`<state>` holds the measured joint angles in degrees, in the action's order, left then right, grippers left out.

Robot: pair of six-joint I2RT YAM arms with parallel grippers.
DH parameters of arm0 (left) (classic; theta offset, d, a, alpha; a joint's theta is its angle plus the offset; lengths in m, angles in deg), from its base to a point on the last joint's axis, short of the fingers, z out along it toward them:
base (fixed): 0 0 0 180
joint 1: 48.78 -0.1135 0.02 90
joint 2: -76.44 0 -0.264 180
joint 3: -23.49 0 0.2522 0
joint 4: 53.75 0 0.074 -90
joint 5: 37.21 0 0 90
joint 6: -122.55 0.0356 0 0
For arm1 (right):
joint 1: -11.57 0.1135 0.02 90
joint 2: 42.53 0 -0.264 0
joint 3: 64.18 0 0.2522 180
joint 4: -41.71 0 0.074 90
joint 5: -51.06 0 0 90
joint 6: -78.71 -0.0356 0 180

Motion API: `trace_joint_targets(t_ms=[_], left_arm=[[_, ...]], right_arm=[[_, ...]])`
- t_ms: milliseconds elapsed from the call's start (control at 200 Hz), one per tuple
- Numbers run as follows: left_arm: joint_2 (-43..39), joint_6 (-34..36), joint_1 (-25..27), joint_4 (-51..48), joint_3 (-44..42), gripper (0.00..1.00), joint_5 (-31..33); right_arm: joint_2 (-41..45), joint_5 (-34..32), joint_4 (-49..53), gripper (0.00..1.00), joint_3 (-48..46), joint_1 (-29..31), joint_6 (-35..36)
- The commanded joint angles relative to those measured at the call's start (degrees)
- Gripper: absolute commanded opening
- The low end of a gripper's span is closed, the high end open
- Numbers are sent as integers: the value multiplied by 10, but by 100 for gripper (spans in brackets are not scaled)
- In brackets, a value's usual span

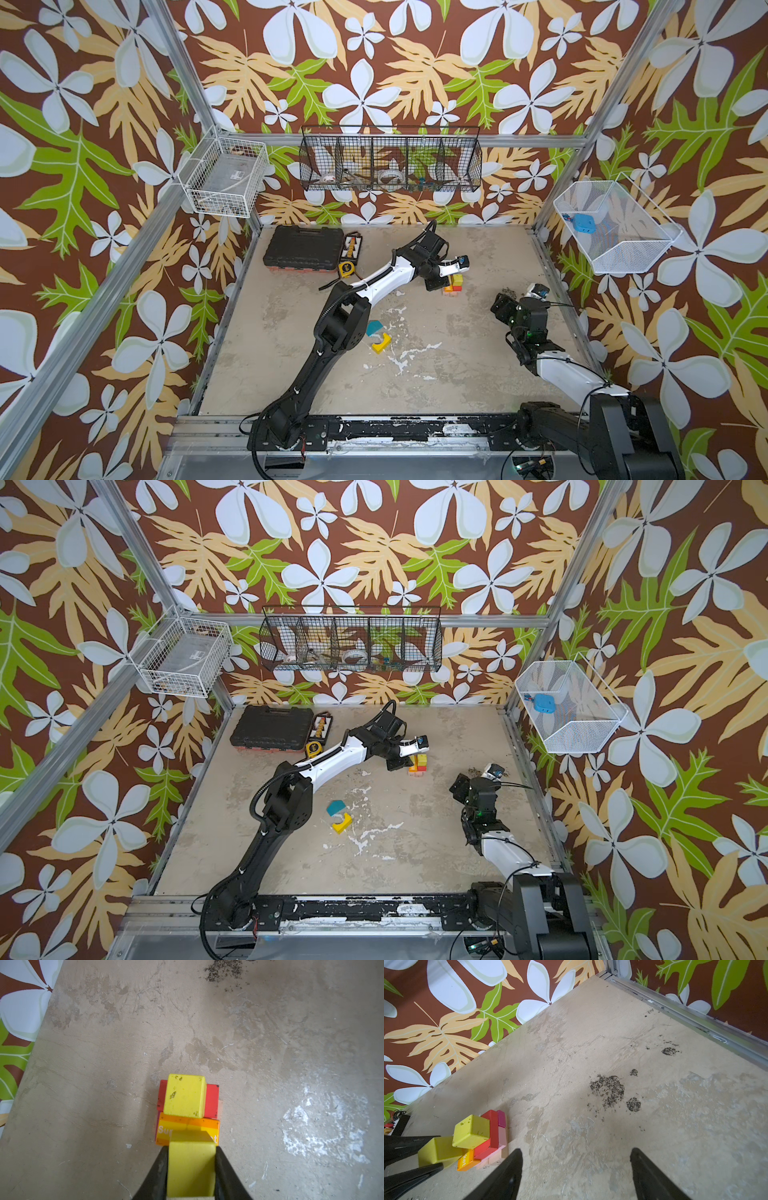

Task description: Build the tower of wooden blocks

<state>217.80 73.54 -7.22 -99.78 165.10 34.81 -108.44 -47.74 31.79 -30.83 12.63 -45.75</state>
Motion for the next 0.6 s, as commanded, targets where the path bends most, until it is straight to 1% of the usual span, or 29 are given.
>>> trace_joint_targets(t_ms=[0,596], left_arm=[[10,7,2,-4,15,0,3],[24,14,3,-3,34,0,-1]], right_arm=[[-2,3,-4,81,4,0,0],[-10,5,-1,81,10,0,1]])
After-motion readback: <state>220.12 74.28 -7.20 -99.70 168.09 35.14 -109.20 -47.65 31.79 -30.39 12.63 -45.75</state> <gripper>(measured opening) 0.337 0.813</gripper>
